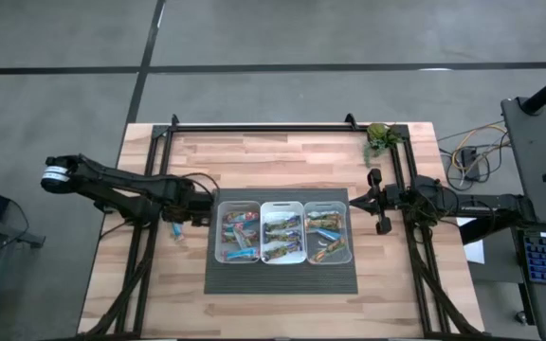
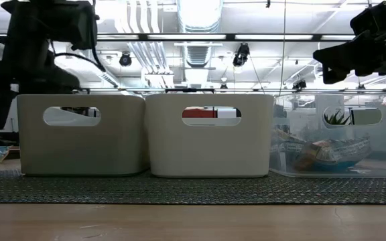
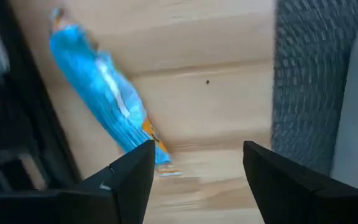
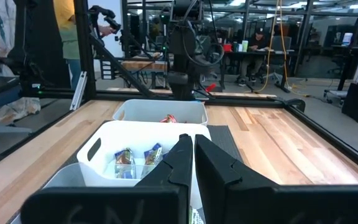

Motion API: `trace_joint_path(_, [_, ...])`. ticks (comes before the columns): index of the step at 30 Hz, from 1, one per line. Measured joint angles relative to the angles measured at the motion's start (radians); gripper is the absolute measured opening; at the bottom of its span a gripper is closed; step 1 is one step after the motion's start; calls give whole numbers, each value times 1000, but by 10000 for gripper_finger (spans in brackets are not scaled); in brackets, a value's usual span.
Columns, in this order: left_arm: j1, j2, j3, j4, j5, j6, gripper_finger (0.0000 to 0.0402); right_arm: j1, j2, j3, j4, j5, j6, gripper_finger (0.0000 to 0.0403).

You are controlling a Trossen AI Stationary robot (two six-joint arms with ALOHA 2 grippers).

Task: Pick and place Granola Bars by type
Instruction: Put the yellow granola bar into the transparent bin

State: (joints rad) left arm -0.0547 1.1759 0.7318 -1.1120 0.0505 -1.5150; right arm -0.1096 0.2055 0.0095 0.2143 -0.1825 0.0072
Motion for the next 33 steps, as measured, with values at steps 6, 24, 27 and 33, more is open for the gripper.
trace_joint_path(6, [0,0,11,3,11,484,224,0,0,0,0,0,0,9])
trace_joint_path(24, [0,0,3,-88,89,1358,217,0,0,0,0,0,0,9])
trace_joint_path(27, [0,8,14,-68,89,1291,216,0,0,0,0,0,0,9])
trace_joint_path(33, [0,16,64,33,139,951,216,0,0,0,0,0,0,9])
